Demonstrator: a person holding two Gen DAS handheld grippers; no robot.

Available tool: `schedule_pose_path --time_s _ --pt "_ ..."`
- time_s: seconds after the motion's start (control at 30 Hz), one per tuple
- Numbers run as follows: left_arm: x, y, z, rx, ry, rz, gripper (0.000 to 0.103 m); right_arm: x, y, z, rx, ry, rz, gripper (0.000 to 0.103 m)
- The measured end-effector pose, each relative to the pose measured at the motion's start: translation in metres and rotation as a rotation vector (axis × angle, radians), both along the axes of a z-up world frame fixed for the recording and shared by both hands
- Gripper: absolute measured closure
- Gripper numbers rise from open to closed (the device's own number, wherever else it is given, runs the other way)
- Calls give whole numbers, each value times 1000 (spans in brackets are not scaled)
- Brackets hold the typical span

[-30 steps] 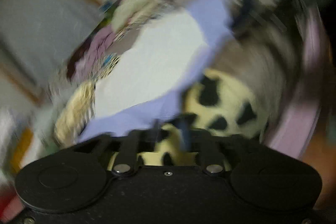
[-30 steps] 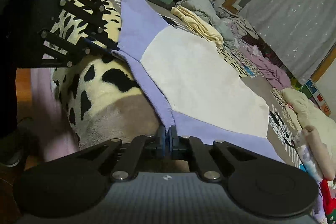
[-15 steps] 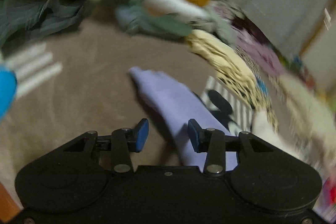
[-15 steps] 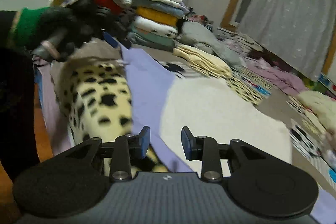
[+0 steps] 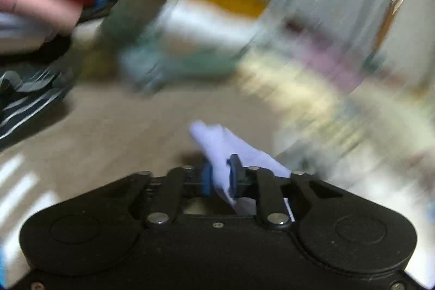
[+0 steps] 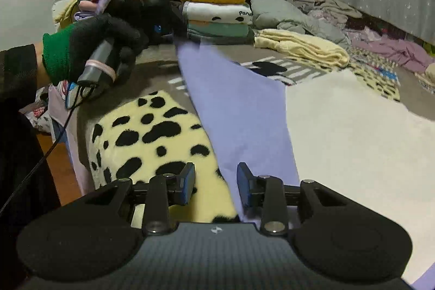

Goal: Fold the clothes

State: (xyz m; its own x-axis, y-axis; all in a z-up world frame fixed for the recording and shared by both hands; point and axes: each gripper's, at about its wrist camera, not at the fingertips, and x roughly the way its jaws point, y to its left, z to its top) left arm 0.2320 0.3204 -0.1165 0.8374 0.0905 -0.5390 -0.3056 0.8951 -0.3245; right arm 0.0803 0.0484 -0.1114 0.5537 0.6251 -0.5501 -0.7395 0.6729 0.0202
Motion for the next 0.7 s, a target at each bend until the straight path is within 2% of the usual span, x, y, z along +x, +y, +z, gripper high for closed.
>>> schedule_pose_path --time_s 0.03,0.1,0.17,0.2,0.27,0.37,0.4,0.43,0.5,0.53,0.6,0.63,0.7 --pt "3 0 -4 24 29 1 82 -1 -1 0 6 5 -6 67" --pt "-6 1 9 52 0 29 74 -2 1 -1 3 -1 -13 66" --pt "-19 4 18 85 -29 85 74 -4 4 -1 -6 -17 -18 66" --pt "-24 6 22 78 -42 89 74 -6 6 -1 -14 -26 -21 66" --pt "-34 2 28 72 -88 56 74 -9 8 -1 -19 -29 -18 66" --pt "-30 -17 26 35 -108 -74 74 -14 11 -1 -20 -30 -12 66" --pt "-26 -25 24 33 -98 -106 74 -15 12 -1 -21 -30 -10 66" --pt "-18 -33 18 44 -54 -134 71 -16 12 -1 -21 -30 -7 66" --pt "-2 -49 -1 113 105 -163 66 -19 14 -1 -22 -30 -3 64" --pt "-3 -58 -1 185 92 -154 67 -21 15 -1 -23 -30 -1 64" --pt "-6 -72 13 255 72 -138 69 -23 17 -1 -24 -31 3 63" --pt "-9 -76 20 262 21 -144 69 -25 18 -1 -24 -31 6 63" --pt "-13 -77 26 213 -50 -163 67 -29 14 5 -12 -59 -6 65"
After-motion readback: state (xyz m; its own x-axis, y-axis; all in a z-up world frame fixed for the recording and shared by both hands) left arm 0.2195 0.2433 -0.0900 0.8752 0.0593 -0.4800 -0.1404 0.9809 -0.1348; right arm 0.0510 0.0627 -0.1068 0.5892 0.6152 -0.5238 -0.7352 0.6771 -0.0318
